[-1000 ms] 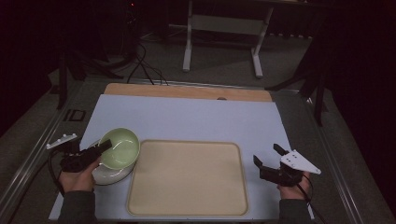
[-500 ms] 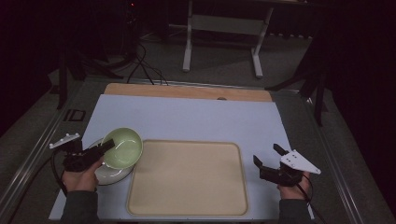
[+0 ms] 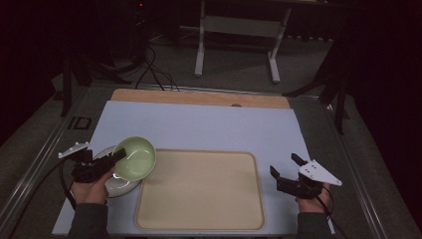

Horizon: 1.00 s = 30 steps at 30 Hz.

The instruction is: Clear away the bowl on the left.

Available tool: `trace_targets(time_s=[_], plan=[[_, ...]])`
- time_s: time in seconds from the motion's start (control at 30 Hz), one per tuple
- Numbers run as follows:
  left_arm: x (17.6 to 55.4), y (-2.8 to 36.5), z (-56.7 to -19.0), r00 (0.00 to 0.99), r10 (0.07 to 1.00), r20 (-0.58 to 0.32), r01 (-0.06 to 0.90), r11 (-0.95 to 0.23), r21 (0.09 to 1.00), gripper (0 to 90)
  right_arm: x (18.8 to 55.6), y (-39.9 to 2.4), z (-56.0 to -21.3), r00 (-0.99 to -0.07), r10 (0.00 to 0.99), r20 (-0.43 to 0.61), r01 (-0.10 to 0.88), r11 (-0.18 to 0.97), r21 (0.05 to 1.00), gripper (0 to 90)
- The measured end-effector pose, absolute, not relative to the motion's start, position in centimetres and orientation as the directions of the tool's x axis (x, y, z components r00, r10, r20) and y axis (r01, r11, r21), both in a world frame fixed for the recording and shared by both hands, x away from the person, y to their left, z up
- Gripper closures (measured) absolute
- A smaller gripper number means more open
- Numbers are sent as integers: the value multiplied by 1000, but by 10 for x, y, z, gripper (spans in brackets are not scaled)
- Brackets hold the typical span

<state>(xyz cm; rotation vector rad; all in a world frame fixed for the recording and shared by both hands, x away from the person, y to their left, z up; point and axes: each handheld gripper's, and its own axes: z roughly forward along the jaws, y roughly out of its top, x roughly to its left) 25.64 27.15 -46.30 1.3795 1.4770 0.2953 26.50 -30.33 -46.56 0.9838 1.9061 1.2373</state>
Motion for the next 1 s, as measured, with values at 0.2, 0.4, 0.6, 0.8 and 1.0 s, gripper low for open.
trace_targets(time_s=[0.2,0.4,0.6,0.8,1.0], plan=[[257,265,-462,225,843,-489,581,287,762,794,265,-303,-466,-505,855,-120,238,272,933,139],[258,259,-463,233,842,-486,585,278,762,794,265,-303,-466,-505,855,-120,238,272,933,139],[259,254,-463,237,842,-484,590,271,761,794,265,-303,-466,-504,856,-120,238,271,933,139],[261,249,-464,247,840,-483,592,264,761,794,265,-303,-465,-503,856,-119,239,270,933,139],[262,242,-466,258,841,-476,599,247,761,794,265,-303,-466,-502,856,-119,239,269,933,140]])
